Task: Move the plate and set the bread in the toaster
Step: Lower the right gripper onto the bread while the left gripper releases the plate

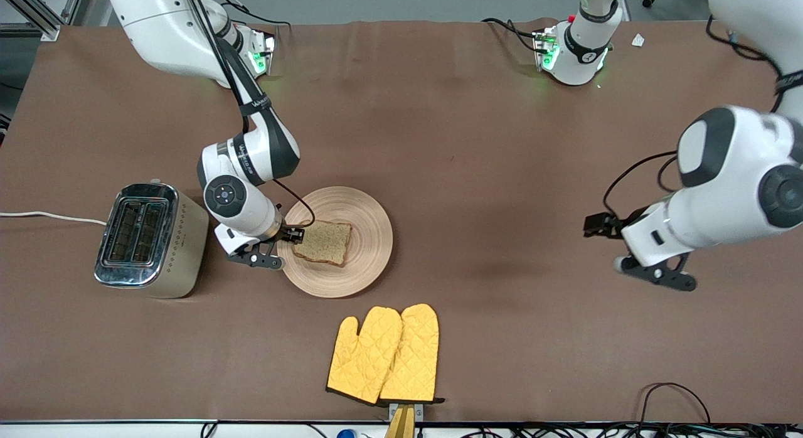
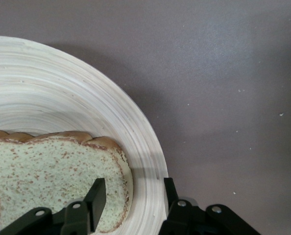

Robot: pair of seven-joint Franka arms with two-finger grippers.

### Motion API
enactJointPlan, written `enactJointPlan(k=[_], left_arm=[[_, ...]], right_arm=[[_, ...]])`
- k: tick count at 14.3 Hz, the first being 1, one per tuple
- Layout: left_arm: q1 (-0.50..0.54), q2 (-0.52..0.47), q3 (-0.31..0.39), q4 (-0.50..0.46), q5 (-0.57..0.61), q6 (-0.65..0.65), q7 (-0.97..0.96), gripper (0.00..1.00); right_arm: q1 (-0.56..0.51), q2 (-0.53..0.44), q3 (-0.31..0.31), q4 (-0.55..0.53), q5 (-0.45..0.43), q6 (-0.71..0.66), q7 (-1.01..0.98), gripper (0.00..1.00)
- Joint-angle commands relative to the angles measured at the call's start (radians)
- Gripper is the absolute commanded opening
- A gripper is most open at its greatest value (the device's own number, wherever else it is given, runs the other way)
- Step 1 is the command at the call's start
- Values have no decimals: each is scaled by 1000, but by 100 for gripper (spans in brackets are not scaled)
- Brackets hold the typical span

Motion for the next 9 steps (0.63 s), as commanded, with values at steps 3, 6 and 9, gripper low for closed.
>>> enactJointPlan(k=[3,6,9], left_arm=[[39,-114,20,33,39,-113,-43,100],[48,-189,23,33,47,-145,-195,100],[69,-264,17,24,50,-197,-212,100]], right_arm=[[1,-26,4,-44,34,47,-16,54],[2,-9,7,-53,39,91,-15,54],[4,4,18,-71,40,136,-13,53]])
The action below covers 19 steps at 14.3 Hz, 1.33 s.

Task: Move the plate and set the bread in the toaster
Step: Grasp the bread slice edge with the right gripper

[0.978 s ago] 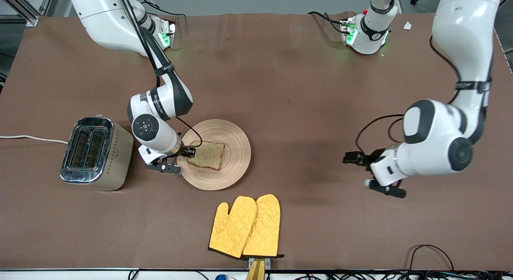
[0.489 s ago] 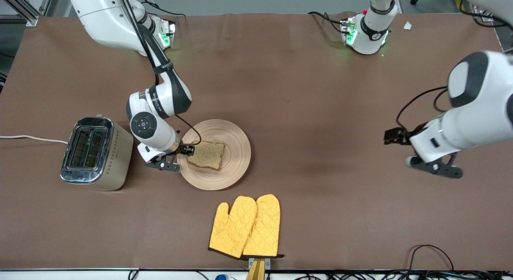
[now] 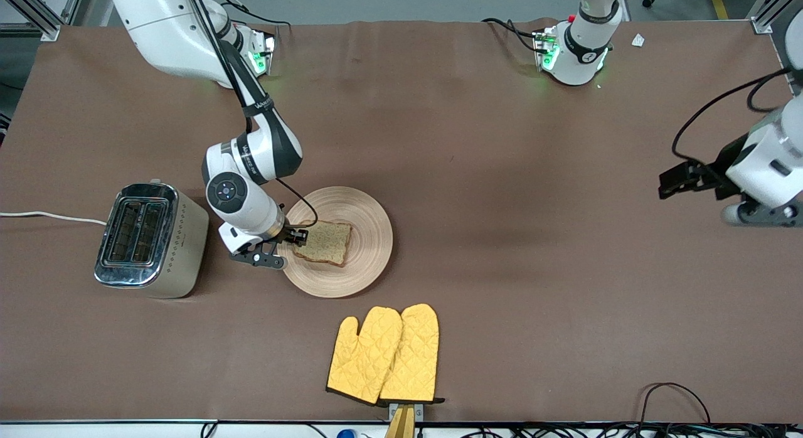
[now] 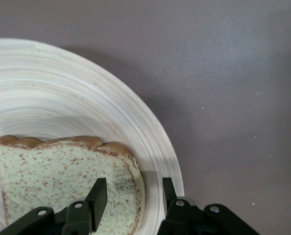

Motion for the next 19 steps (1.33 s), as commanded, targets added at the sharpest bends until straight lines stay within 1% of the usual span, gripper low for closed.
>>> enactJointPlan(k=[1,3,4,5,10,11,12,14,15,17,19], left_arm=[[13,-69,-6,-15,18,-57,-5,100],[14,-84,-4,-15,17,-67,3,100],[17,-86,-4,-15,15,-67,5,100],[17,-86,-4,-15,6,-67,5,100],[14,-81,-4,-15,2,-61,8,100],[13,-89,-4,-18,2,-61,9,100],[8,-90,-5,-16,5,-61,11,100],[-15,-104,-1,-16,5,-61,11,100],[-56,-112,28,-18,8,-58,9,100],[-130,-113,109,-18,3,-55,8,100],[-148,-112,151,-18,0,-42,11,100]], right_arm=[[1,-3,6,-29,22,35,-11,52],[5,-2,6,-31,22,33,-10,46],[5,-2,6,-29,22,33,-8,41],[5,-2,8,-29,22,33,-8,39],[5,34,17,-29,59,82,-11,39],[5,38,17,-29,59,85,-11,36],[5,38,17,-29,60,85,-13,27],[4,37,20,-25,60,75,-10,3],[1,37,20,-22,60,69,-10,0],[-4,25,22,-9,62,12,-13,0],[-4,-4,20,6,62,-43,-13,0]])
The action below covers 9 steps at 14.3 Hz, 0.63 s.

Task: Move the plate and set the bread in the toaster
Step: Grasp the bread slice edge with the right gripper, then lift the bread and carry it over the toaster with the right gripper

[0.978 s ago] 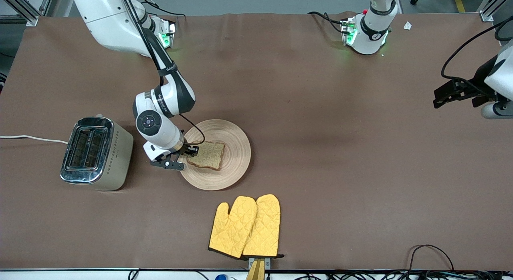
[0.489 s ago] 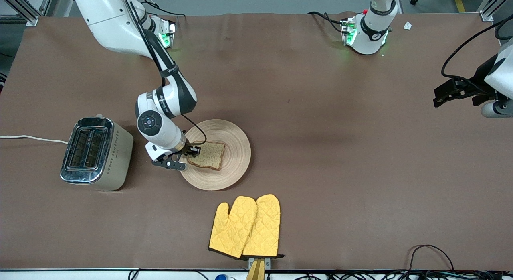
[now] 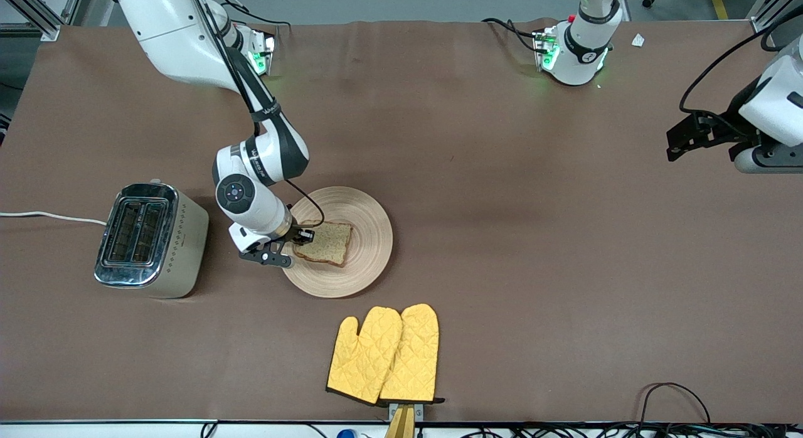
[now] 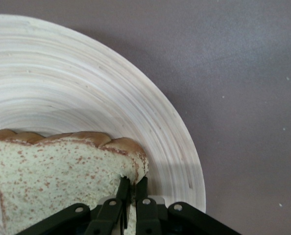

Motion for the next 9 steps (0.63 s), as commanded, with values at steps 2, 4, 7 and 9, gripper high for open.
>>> enactJointPlan(k=[2,4,7,9], left_arm=[[-15,-11,48,-10,1,18,12,100],[-5,-2,47,-10,-3,20,29,100],[11,0,48,-17,-35,30,33,100],[28,-5,47,-40,-48,84,47,100]], right_arm=[[-2,-70,4,55,21,-151,-9,0],[-1,-99,4,150,21,-299,0,0],[5,-100,-2,354,3,-519,6,0],[2,-96,0,433,-148,-608,-1,0]])
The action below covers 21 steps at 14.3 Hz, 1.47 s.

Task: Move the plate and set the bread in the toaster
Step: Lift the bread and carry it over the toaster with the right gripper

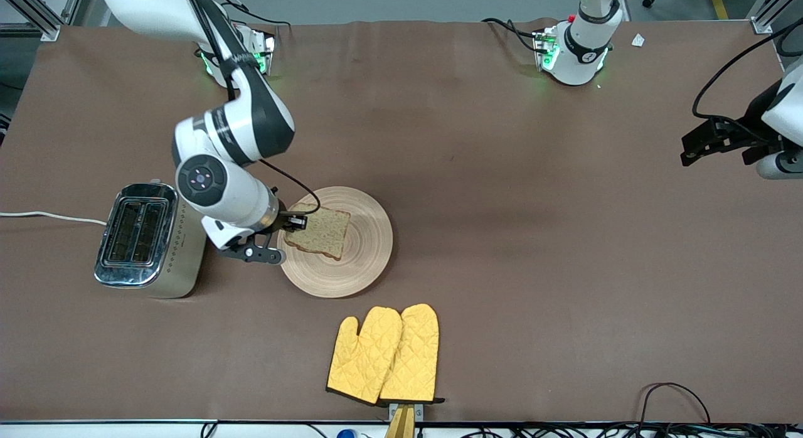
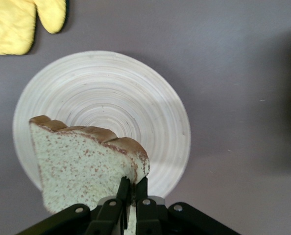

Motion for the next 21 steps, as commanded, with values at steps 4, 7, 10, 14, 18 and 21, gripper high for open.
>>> enactJointPlan(k=[4,7,10,14,18,21], left_arm=[[32,-5,5,-34,-31,91,31,100],[38,-5,5,-37,-33,91,32,100],[35,-9,-3,-36,-34,76,26,100],[34,-5,-6,-30,-28,82,34,100],[29,-3,-6,-27,-25,82,74,100],[26,-3,-6,-25,-19,83,54,100]], right_arm=[[-3,15,0,158,-343,-249,-42,0],[-19,12,-32,184,-476,-428,-258,0],[-23,15,-43,189,-682,-553,-360,0],[-46,28,-46,189,-879,-654,-337,0],[-48,136,-47,191,-1030,-713,-201,0],[-49,165,-49,192,-1036,-705,-123,0]])
